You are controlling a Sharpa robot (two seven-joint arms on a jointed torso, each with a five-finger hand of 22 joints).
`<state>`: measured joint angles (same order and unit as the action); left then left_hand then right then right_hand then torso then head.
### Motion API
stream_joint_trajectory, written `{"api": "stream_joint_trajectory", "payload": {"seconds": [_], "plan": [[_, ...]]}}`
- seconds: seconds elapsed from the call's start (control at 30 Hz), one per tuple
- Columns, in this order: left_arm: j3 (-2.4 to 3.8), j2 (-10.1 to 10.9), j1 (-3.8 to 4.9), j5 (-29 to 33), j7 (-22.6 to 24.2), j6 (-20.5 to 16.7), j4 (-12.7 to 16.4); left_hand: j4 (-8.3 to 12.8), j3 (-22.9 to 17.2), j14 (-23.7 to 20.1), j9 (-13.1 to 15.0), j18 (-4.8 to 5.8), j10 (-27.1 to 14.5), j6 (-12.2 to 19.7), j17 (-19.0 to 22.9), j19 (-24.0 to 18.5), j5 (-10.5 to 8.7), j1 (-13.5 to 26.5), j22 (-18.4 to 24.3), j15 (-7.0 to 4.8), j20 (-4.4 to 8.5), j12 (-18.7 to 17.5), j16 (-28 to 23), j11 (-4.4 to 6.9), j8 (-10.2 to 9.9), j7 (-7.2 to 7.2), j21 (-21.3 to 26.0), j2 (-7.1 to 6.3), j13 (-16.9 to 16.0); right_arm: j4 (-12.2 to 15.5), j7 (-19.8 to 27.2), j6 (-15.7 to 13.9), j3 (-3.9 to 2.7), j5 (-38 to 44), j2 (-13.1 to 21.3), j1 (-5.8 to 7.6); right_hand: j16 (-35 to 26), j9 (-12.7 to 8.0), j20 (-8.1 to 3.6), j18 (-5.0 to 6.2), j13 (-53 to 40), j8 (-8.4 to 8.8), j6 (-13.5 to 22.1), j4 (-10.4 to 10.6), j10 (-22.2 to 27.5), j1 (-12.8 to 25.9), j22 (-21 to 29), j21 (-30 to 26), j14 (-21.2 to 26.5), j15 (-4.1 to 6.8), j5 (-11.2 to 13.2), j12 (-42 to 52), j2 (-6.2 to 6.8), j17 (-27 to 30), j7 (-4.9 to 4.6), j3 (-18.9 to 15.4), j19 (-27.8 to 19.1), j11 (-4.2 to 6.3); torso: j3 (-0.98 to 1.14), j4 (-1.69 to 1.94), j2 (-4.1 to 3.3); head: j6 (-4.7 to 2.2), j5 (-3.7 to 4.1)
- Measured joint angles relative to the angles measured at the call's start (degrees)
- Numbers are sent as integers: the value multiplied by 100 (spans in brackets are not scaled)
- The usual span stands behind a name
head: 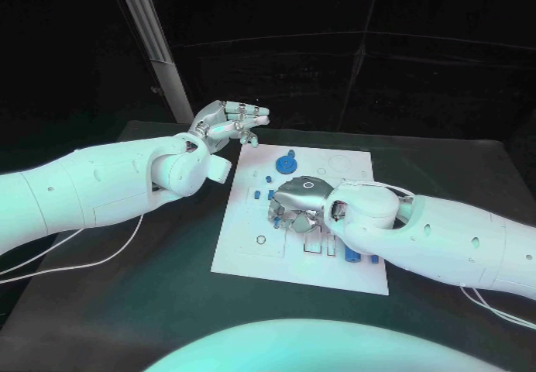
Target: Assemble the parts on the task board
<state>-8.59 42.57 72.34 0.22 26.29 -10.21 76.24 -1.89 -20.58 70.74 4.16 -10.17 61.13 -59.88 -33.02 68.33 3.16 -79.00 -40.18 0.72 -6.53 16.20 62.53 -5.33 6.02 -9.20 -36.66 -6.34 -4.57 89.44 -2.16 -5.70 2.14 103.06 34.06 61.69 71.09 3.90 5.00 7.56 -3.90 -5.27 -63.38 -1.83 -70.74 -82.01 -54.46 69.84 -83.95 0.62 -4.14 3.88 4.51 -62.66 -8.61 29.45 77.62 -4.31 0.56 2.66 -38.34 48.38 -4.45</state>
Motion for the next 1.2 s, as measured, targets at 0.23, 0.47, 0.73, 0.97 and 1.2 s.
{"api": "stream_joint_trajectory", "payload": {"seconds": [0.23,0.47,0.73,0.97,1.2], "plan": [[0,0,0,0,-5,2,-5,0,0,0,0,0,0,0,0,0,0,0,0,0,0,0,0,0,0,0,0,0,0,7,2,8,1,4,2,-4,0,3,0,1,0,1,4,0,0,23,-5,23,0,0,0,0,-23,0,3,0,0,0,0,0,2,3,6],[0,-1,1,0,-11,3,-5,0,0,0,0,0,0,0,34,0,0,0,17,0,0,38,0,0,0,0,45,0,0,30,3,22,1,9,18,-7,0,5,0,1,0,1,6,0,0,23,-11,23,0,0,0,0,-23,-1,6,0,0,0,-1,0,2,3,10],[0,5,5,1,-16,3,-2,0,0,0,0,0,0,0,34,0,0,0,17,0,0,38,0,0,0,0,45,0,0,78,4,47,12,22,51,-20,0,5,0,1,1,2,9,0,0,23,-11,22,0,0,1,0,-22,-1,8,-1,0,0,1,0,-1,17,-1],[0,4,6,1,-18,3,-4,0,0,0,0,0,0,0,34,0,0,0,16,0,0,38,0,0,0,0,45,0,0,88,1,60,11,34,56,-18,0,3,0,0,1,17,-5,0,0,22,-10,22,0,0,2,0,-22,-1,-5,-1,0,0,2,1,-1,26,-2],[0,2,6,1,-20,3,-4,0,0,0,0,0,0,0,34,0,0,0,16,0,0,38,0,0,0,0,45,0,0,74,-4,66,10,42,47,-18,0,3,3,1,-1,17,0,-16,10,84,0,22,0,0,1,-10,39,27,-11,15,-3,-10,2,1,-1,30,3]]}}
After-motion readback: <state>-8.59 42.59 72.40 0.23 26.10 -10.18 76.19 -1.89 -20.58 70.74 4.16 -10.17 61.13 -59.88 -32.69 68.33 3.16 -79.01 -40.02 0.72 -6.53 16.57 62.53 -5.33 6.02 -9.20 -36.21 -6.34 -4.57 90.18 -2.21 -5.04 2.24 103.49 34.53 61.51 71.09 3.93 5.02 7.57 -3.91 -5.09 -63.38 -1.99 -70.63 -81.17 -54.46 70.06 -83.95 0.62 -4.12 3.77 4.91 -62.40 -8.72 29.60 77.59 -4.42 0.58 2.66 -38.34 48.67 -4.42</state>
